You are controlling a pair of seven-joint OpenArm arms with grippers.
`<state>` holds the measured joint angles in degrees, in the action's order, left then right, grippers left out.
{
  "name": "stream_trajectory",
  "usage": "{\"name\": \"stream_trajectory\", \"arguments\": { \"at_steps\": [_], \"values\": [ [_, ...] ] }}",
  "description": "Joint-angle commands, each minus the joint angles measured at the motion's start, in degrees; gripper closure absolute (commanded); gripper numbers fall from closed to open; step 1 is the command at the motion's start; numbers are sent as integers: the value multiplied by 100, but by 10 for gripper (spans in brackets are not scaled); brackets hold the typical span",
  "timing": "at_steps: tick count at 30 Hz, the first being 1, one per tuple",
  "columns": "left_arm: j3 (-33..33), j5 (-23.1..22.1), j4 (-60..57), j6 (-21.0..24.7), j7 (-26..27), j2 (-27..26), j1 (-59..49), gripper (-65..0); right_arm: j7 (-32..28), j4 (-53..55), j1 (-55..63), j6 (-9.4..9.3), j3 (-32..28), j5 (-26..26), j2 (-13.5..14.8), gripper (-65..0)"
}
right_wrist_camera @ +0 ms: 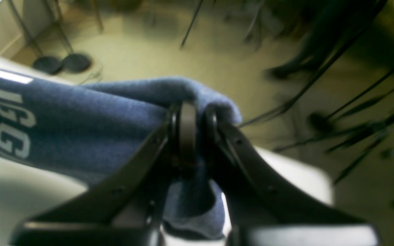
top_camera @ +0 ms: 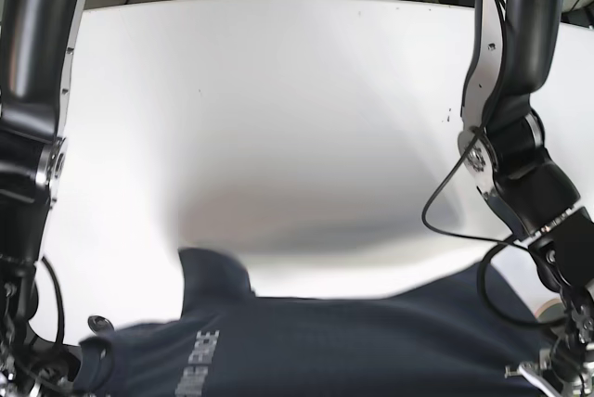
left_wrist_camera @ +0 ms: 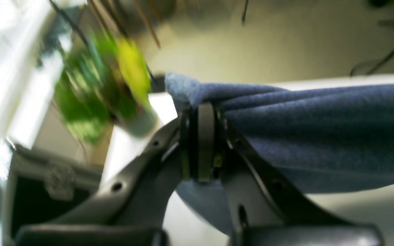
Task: Fold the T-shirt properly
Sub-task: 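Lift the hem with both grippers and carry it over the shirt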
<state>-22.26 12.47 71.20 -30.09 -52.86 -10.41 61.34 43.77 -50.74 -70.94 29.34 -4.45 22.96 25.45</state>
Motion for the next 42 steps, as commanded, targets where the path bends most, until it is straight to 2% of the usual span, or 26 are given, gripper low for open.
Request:
{"name": "stream_trajectory", "arguments": {
  "at_steps": [1, 10, 18, 33, 38, 42],
  "values": [
    [59, 41, 84, 42, 139, -132, 314, 0, 85, -161, -386, -29, -201, 91, 79, 0],
    [42, 6, 111, 24, 148, -141, 138, 0, 551, -908, -146, -29, -166, 100, 88, 0],
    [24, -3, 471, -2, 156, -132, -820, 0, 1157, -2280, 1357, -38, 590, 100, 53, 0],
    [24, -21, 1359, -29, 165, -106, -2991, 0, 1219, -3827, 4030, -38, 1487, 100, -114, 0],
    [-284, -12, 1728, -345, 165, -106, -3633, 0, 1219, -4363, 4918, -38, 1768, 100, -141, 0],
    [-337, -12, 1816, -495, 165, -106, -4064, 0, 1228, -4706, 5533, -29, 2032, 100, -352, 0]
  ]
}}
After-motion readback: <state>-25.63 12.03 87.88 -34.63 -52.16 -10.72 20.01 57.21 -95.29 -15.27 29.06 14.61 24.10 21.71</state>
